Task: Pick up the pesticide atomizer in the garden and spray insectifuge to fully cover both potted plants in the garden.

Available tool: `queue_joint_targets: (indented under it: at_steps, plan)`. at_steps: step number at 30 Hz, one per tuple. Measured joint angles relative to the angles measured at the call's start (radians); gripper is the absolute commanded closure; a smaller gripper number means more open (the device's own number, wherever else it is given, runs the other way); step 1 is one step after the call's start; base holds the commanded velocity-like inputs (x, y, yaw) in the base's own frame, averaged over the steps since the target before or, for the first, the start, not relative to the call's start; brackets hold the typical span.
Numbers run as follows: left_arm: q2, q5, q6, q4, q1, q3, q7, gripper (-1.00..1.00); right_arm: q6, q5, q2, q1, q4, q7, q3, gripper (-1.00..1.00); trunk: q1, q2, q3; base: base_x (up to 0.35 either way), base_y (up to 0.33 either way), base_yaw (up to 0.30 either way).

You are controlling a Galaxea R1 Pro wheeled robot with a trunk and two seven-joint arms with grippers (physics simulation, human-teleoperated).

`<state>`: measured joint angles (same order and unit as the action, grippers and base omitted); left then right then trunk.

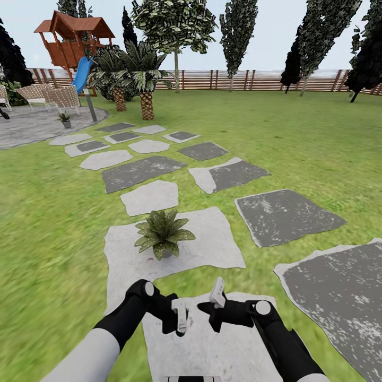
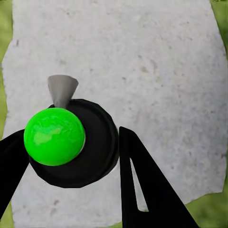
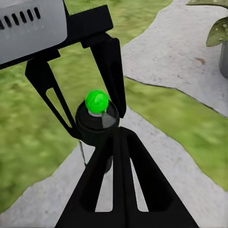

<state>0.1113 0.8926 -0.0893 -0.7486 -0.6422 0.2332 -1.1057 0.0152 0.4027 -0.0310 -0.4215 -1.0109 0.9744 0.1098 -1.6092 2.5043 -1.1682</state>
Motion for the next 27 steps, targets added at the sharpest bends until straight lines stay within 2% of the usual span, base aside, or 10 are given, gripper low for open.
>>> queue_joint_targets:
  at_steps: [11, 27]
  plan:
    - [0.024, -0.001, 0.000, 0.001, 0.006, 0.001, 0.001, 1.00, 0.000, 0.001, -0.002, 0.000, 0.001, -0.001, 0.000, 1.00, 0.000, 0.000, 0.000, 0.000, 0.000, 0.000]
    - [0.041, -0.006, 0.008, 0.000, 0.006, 0.001, 0.000, 1.00, 0.000, 0.001, -0.002, 0.000, 0.002, -0.001, 0.000, 1.00, 0.000, 0.000, 0.000, 0.000, 0.000, 0.000]
